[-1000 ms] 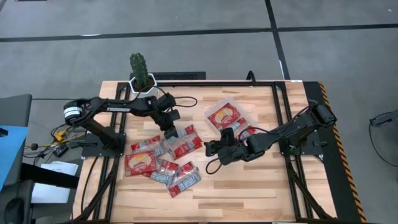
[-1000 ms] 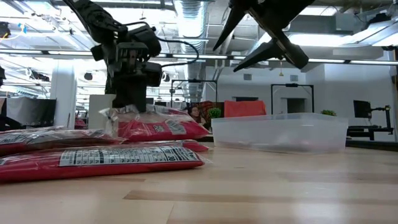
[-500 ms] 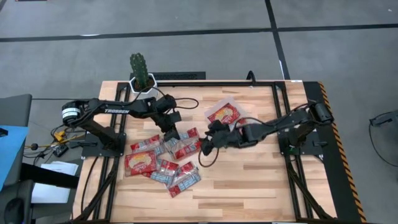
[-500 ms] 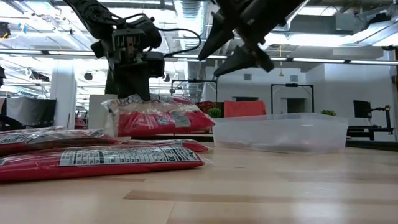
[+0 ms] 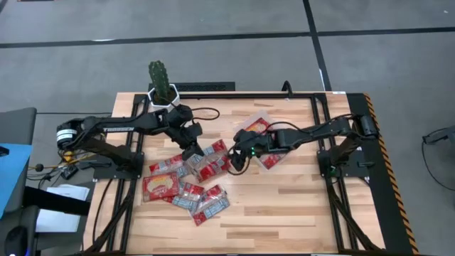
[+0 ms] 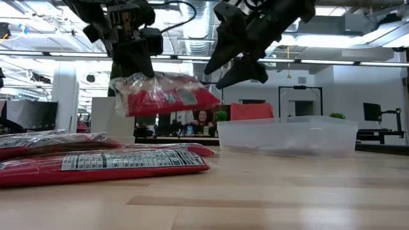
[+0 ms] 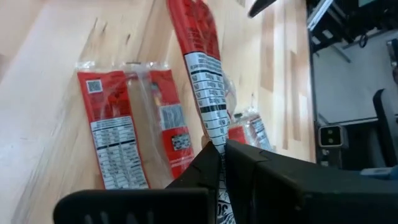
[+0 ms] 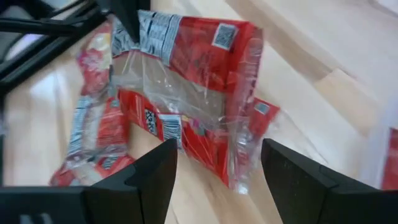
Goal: Sort popcorn bags into baskets
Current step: Put the red popcorn bag into the transparent bin
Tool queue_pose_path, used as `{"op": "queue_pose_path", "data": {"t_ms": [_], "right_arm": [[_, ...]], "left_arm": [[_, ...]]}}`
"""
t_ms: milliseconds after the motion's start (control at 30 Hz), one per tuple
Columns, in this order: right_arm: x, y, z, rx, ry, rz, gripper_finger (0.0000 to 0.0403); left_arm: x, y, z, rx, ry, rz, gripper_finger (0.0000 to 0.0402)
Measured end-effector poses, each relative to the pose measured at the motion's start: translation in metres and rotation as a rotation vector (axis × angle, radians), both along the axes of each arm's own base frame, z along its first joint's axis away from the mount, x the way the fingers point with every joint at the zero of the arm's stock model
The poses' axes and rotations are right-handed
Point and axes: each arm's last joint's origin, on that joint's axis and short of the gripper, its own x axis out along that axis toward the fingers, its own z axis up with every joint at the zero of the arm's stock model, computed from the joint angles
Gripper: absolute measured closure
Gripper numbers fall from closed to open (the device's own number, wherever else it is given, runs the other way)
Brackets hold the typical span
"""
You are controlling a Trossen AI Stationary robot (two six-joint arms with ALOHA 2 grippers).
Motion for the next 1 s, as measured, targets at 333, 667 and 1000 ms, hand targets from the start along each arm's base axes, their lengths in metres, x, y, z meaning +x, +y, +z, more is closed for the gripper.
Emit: {"op": "queue_pose_path", "data": {"t_ms": [333, 667, 1000], "right_arm": [[0.003, -0.031, 0.005, 0.032, -0.067, 0.12, 0.0148], [0.003, -0.058, 0.01, 0.035, -0.135, 0.24, 0.0148], [0.0, -0.075, 0.008, 0.014, -0.144, 0.252, 0.0103]], "left_arm": [[-0.008, -0.003, 0.015, 0.001, -0.051, 0.021, 0.0401], [-0.008, -0.003, 0.015, 0.004, -0.05, 0.025, 0.0401], [-0.008, -0.002, 0.015, 0.006, -0.042, 0.052, 0.0401]]}}
